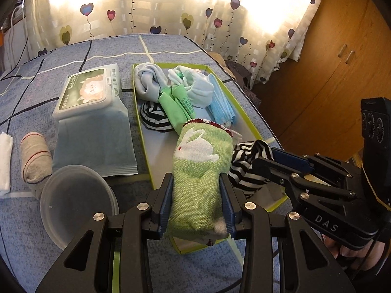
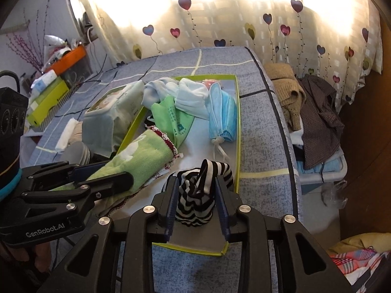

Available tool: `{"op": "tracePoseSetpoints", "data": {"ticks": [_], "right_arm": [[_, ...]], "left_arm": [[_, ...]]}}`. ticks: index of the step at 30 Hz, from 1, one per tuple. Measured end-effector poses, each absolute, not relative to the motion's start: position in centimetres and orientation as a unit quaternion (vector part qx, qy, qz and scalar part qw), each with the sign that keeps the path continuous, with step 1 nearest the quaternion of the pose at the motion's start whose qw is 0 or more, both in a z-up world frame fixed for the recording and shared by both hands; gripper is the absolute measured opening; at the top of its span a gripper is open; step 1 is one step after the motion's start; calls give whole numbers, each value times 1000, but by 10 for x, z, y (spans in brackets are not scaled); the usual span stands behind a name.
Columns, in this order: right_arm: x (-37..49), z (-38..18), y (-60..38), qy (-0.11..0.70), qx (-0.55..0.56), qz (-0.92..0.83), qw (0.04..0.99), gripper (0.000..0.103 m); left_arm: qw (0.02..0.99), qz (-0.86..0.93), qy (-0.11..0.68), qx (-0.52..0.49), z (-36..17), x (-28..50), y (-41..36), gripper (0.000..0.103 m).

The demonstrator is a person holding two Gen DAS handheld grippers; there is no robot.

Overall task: Organize soft objects
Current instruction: 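Lower the towel roll and striped sock into the tray and open both grippers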

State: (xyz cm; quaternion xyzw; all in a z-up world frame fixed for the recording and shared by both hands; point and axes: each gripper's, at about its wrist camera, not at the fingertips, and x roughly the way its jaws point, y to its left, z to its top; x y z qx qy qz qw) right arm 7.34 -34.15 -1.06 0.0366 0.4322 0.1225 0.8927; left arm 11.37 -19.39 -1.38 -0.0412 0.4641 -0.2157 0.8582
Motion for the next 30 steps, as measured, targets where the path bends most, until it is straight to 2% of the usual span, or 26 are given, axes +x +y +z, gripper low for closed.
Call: {"op": "tracePoseSetpoints", "data": {"ticks": [8, 14, 23, 30], "right_arm": [[69, -10, -342, 430, 35, 118, 894, 29], [62, -2, -347, 420, 38, 111, 900, 29], [53, 14, -338, 391, 45, 130, 910, 29], [55, 4, -321, 414, 54, 163, 894, 28]], "left_arm": [[871, -168, 456, -72, -14, 113, -195, 38], [850, -183, 484, -96, -22, 115, -199, 41], [864, -189, 455, -105, -7, 105, -183, 43], [876, -181, 433, -116, 12, 97, -161, 43]]}}
